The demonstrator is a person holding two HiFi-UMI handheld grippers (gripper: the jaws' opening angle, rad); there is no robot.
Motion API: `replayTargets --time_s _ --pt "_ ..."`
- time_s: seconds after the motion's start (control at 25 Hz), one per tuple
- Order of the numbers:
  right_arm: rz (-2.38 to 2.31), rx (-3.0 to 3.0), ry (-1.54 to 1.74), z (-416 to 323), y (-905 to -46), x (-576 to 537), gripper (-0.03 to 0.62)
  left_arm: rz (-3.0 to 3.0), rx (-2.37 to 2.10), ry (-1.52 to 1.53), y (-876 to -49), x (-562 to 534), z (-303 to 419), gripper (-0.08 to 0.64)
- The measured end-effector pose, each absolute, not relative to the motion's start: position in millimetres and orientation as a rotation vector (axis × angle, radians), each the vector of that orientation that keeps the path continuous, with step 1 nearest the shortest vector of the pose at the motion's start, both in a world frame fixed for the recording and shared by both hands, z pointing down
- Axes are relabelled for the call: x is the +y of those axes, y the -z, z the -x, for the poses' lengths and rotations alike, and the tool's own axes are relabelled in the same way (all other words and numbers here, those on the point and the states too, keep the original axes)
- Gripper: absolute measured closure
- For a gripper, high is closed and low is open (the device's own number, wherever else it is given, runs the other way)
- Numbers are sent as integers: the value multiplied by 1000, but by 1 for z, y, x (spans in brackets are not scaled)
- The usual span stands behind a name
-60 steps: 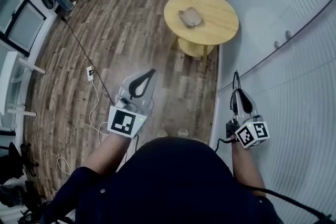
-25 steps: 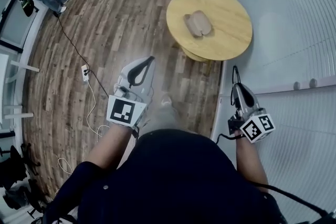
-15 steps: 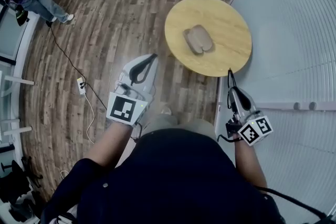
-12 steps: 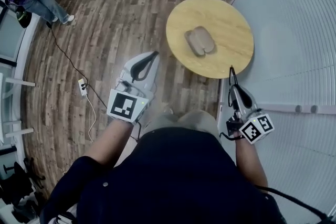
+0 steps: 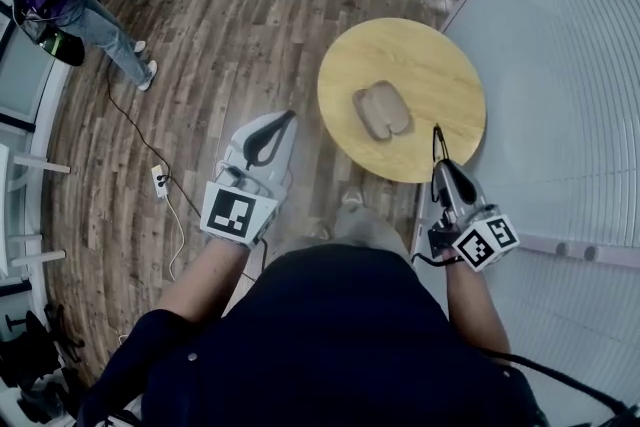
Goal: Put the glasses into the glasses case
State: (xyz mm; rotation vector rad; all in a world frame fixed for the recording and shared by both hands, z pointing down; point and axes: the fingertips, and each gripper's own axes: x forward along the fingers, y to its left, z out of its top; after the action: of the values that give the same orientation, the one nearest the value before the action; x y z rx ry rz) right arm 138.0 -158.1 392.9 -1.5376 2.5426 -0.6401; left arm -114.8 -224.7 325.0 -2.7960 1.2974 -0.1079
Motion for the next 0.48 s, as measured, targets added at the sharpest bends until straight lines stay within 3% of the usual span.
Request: replayTargets --time_s 0.48 --pt "1377 2681 637 -148 -413 -264 560 2745 1367 140 -332 -308 82 554"
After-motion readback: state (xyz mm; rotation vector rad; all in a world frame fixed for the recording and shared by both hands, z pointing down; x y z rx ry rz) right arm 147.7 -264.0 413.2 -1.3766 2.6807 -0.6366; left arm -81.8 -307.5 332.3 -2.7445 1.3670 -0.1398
